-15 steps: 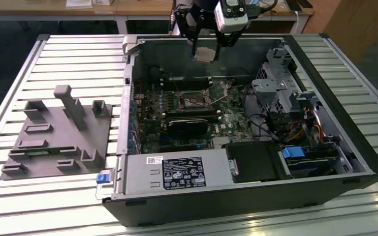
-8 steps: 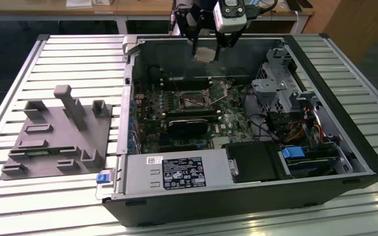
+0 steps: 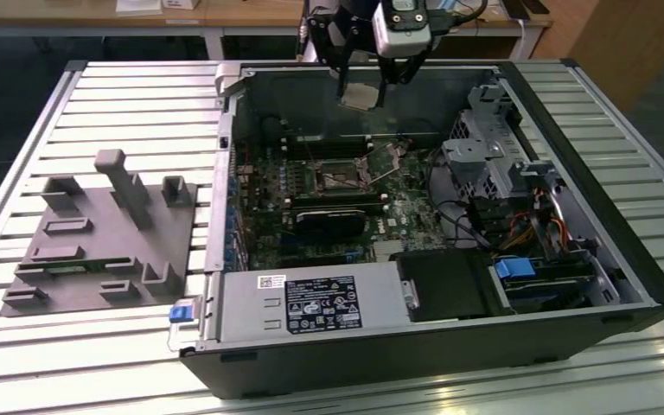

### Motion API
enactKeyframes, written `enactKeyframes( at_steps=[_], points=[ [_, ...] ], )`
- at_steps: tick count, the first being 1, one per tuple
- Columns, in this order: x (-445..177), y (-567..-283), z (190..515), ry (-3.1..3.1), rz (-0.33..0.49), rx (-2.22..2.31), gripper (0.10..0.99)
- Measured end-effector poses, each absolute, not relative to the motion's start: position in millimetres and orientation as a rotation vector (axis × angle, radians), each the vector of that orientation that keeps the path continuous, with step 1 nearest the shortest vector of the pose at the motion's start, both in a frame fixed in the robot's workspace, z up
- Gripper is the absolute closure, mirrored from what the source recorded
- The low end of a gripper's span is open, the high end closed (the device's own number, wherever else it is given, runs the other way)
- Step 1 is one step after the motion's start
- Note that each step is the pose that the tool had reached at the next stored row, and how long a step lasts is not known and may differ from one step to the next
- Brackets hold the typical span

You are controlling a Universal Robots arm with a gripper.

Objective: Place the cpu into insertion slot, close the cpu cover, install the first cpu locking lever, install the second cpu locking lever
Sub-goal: 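Place the cpu into insertion slot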

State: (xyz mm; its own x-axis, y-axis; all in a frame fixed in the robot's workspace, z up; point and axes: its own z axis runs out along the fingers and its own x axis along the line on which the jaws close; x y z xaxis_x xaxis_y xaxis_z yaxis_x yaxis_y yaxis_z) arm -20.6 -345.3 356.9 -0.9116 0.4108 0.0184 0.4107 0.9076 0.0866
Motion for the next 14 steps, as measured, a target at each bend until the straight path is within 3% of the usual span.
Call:
enactKeyframes(
  at_steps=[14],
  points=[
    [-20.6,-345.2,356.3,3.042,0.139,0.761,0.545]
  ],
)
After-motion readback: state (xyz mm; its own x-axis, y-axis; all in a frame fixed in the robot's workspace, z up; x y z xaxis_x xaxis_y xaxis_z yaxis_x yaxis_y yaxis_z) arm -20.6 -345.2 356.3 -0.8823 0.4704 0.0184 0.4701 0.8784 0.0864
